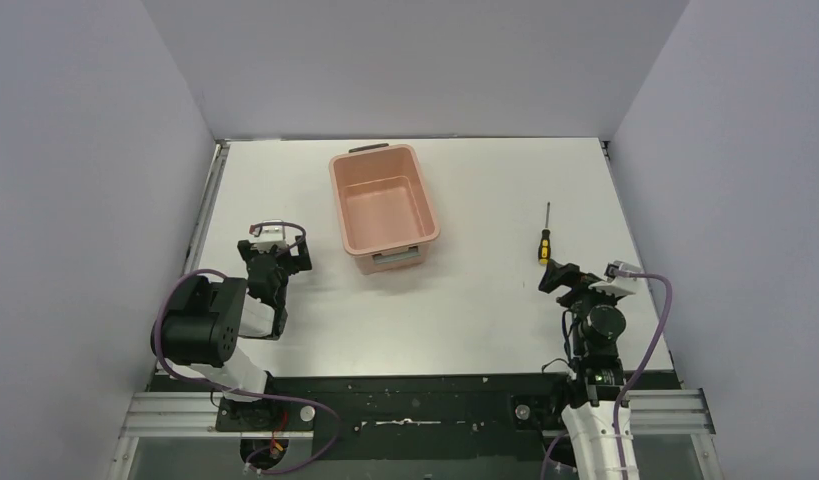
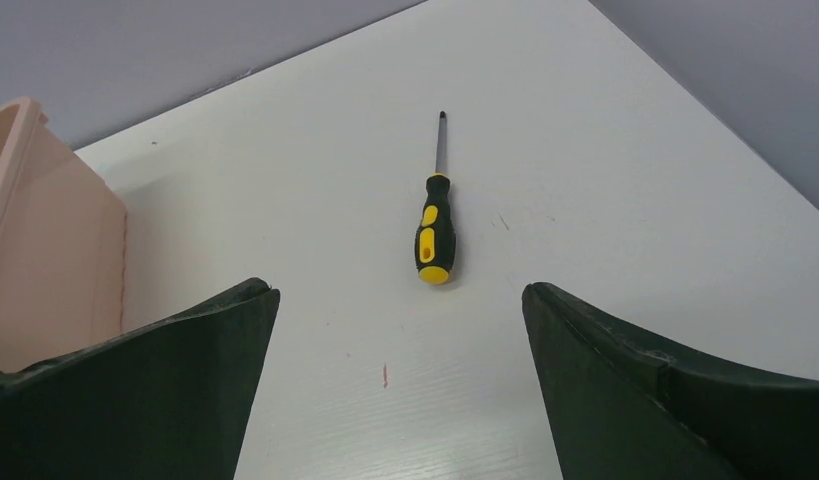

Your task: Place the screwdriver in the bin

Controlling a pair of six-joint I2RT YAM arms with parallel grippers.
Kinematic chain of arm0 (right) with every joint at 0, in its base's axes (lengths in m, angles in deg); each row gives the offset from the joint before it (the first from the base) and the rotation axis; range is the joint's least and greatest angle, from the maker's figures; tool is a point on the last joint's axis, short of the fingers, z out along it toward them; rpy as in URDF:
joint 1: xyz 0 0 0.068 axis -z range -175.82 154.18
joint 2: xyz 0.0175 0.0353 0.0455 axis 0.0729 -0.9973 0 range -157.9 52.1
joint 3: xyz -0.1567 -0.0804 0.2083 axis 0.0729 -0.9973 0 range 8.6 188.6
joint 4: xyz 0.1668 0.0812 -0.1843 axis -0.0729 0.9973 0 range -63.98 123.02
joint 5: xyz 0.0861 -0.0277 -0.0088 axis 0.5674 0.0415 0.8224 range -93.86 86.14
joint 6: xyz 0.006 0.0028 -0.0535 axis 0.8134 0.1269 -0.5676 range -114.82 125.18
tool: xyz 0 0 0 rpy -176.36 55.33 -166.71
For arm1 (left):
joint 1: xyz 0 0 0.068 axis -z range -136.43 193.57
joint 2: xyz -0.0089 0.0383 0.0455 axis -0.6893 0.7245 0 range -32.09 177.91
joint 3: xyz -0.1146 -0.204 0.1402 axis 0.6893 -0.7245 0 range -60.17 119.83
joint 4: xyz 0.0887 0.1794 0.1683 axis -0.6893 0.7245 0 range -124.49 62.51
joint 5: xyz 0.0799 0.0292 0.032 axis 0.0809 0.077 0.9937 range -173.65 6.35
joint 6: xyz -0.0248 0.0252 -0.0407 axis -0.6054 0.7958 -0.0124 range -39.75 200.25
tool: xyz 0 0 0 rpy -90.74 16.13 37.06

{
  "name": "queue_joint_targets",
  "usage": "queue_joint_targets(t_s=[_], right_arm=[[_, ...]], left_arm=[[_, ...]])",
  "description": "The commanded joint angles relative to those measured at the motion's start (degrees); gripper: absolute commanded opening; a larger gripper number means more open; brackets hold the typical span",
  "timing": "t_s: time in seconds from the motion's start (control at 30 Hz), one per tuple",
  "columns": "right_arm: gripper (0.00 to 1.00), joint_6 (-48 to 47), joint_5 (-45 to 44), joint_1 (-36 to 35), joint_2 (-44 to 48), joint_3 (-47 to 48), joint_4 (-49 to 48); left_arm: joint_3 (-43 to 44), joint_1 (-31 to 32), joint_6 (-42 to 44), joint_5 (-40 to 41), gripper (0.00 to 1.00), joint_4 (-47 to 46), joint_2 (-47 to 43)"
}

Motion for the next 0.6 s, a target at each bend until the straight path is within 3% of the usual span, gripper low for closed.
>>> queue_joint_targets(t_s=[0.0, 0.27, 0.4, 0.57], right_arm=[[1.00, 0.65, -0.70, 0.40, -3.43, 2.91, -3.53], [1.00, -2.95, 2.05, 0.40, -22.65, 20.03, -1.45], [1.00, -5.34, -2.12, 0.48, -40.66, 36.05, 10.42], [1.00, -8.68, -0.28, 0.83, -65.57, 53.69, 25.76]], left_arm=[[0.14, -0.34, 0.54, -0.63, 0.97, -1.40, -0.48], [0.13, -0.41, 0.50, -0.59, 0.97, -1.37, -0.48], [0.13, -0.38, 0.57, -0.57, 0.97, -1.47, -0.48], [0.15, -0.37, 0.52, -0.57, 0.97, -1.37, -0.41]])
